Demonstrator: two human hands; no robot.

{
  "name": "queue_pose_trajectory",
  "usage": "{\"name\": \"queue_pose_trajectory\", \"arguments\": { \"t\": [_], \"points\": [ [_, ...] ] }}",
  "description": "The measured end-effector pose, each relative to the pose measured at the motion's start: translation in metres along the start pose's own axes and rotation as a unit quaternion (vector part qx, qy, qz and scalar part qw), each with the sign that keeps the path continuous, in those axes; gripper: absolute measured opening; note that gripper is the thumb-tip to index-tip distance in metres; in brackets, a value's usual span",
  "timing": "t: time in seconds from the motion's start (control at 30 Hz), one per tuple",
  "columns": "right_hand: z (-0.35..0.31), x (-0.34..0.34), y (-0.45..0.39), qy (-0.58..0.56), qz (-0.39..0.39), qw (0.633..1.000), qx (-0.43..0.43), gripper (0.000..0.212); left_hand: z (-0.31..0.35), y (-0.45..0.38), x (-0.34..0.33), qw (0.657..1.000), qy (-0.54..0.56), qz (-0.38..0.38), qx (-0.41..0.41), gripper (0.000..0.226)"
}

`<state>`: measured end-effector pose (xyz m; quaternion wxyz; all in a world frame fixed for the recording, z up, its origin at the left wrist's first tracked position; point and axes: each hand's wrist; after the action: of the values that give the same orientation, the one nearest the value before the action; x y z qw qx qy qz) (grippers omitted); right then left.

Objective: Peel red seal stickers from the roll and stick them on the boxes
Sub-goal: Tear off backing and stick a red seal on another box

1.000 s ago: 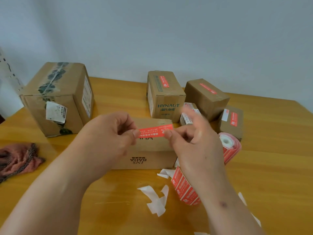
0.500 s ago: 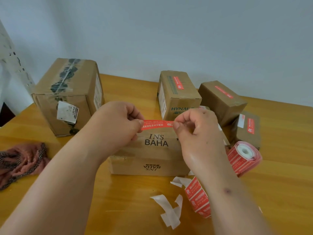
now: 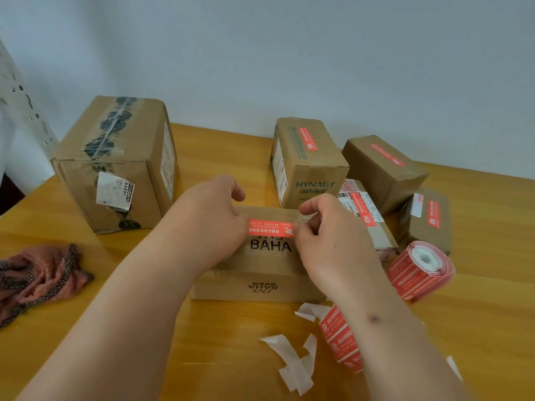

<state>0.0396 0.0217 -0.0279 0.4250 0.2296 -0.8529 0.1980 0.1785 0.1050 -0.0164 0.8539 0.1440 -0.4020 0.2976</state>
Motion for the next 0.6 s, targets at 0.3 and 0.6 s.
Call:
{"name": "queue_pose_trajectory", "arguments": {
  "t": [0.3,0.6],
  "points": [
    [-0.0056,0.0011,0.0024,0.053,-0.01,0.997,0.045,0.01,0.0038,0.0016,-0.0087,0.997,-0.075,0.035,-0.001,0.024],
    [-0.0042,-0.0029,-0.0002,0.092,-0.006,0.993,0.074,0.01,0.0046,-0.0012,-0.0099,0.995,-0.09,0.036,0.003,0.023]
  ]
}}
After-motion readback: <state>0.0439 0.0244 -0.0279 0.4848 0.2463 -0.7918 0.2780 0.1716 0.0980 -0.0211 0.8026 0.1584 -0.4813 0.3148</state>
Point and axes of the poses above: each hand's wrist, its own y-axis away from the middle knuckle, its own x-axis out of the back of the hand, z = x × y, and after that the axes turned 2 degrees about x, right-handed
